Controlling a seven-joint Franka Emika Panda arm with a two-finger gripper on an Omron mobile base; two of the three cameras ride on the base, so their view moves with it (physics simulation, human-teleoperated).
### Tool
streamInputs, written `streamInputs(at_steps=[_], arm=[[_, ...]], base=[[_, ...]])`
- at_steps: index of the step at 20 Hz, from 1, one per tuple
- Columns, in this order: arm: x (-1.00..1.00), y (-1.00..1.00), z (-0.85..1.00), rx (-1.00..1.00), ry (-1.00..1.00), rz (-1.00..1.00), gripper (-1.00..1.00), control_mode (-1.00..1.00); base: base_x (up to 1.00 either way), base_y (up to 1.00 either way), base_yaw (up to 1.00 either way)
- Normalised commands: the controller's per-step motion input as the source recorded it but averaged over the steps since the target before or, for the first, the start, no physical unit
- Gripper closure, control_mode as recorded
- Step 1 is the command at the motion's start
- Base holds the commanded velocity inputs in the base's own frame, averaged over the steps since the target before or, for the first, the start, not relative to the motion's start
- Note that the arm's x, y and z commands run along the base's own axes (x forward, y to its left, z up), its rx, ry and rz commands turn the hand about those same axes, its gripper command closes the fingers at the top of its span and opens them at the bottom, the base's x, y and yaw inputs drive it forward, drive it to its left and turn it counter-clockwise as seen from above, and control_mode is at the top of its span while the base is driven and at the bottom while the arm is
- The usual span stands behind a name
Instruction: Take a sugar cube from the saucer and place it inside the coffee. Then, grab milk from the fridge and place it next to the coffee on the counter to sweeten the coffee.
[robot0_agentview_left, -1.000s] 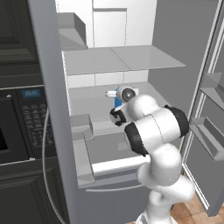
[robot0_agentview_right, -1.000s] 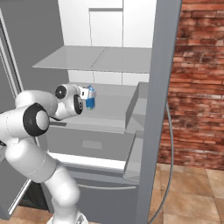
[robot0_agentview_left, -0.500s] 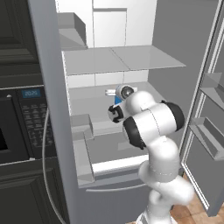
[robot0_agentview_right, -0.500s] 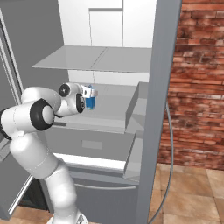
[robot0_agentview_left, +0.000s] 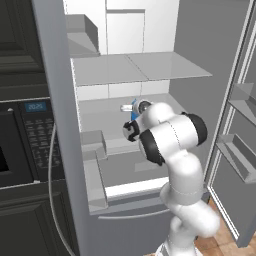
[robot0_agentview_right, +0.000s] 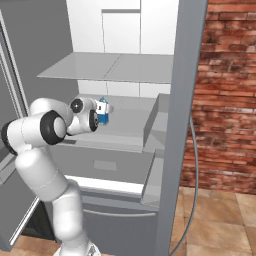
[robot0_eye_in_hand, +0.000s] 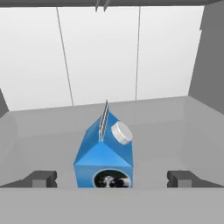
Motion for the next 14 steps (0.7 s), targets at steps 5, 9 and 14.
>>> streamInputs(at_steps=[5,9,14], arm=[[0.13,0.05,-0.03,0.0,0.0,0.0,-1.0,-1.0],[0.14,0.0,0.0,0.0,0.0,0.0,-1.0,-1.0],[0.12,0.0,-0.01,0.0,0.0,0.0,-1.0,-1.0]], base=[[0.0,0.0,0.0],[0.0,0.0,0.0],[0.0,0.0,0.0]])
